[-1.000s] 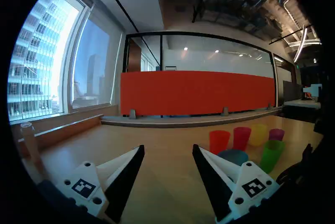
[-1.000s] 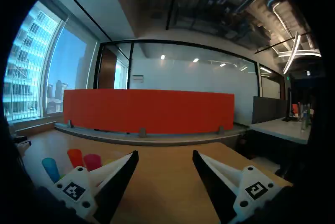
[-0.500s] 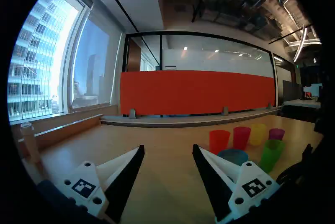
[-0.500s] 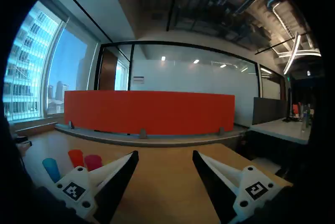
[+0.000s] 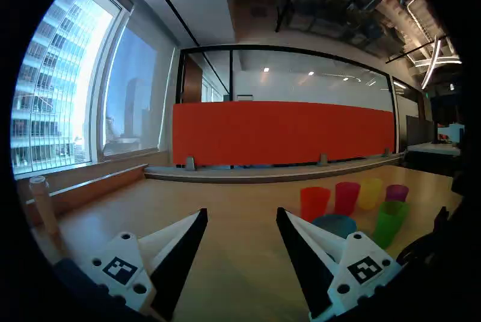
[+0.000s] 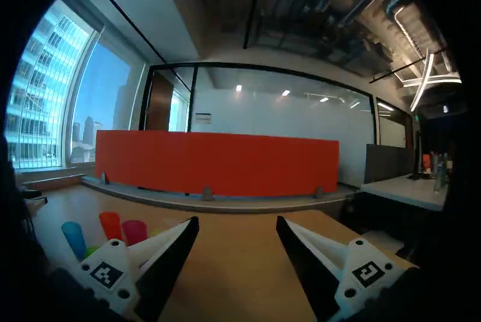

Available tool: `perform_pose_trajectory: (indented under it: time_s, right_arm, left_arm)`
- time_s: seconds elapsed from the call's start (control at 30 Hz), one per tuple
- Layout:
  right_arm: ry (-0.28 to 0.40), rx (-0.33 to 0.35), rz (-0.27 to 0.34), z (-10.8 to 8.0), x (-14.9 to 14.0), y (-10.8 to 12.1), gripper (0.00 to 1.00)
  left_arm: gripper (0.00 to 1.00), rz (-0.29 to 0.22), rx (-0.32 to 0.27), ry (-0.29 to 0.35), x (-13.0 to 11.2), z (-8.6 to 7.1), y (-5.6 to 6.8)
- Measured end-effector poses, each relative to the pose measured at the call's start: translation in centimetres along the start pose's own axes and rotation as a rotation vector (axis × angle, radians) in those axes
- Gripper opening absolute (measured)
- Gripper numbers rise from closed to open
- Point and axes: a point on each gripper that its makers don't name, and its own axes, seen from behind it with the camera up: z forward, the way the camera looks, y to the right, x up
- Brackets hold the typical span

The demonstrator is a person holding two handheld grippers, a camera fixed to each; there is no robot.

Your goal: Pour water

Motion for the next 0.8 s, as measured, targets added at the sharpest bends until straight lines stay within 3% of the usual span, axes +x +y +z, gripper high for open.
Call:
perform_pose_trajectory:
  time_s: [0.5, 0.8]
  right_arm:
    - [0.019, 0.057, -0.016, 0.9, -1.6, -1.8, 1.00]
    - [0.022, 0.033, -0.006, 1.4, -4.0, -1.7, 1.00]
  left_arm:
    - [0.85, 0.000, 0.000, 0.000, 0.1, 0.0, 0.0]
    - [0.85, 0.000, 0.000, 0.000, 0.0, 0.0, 0.1]
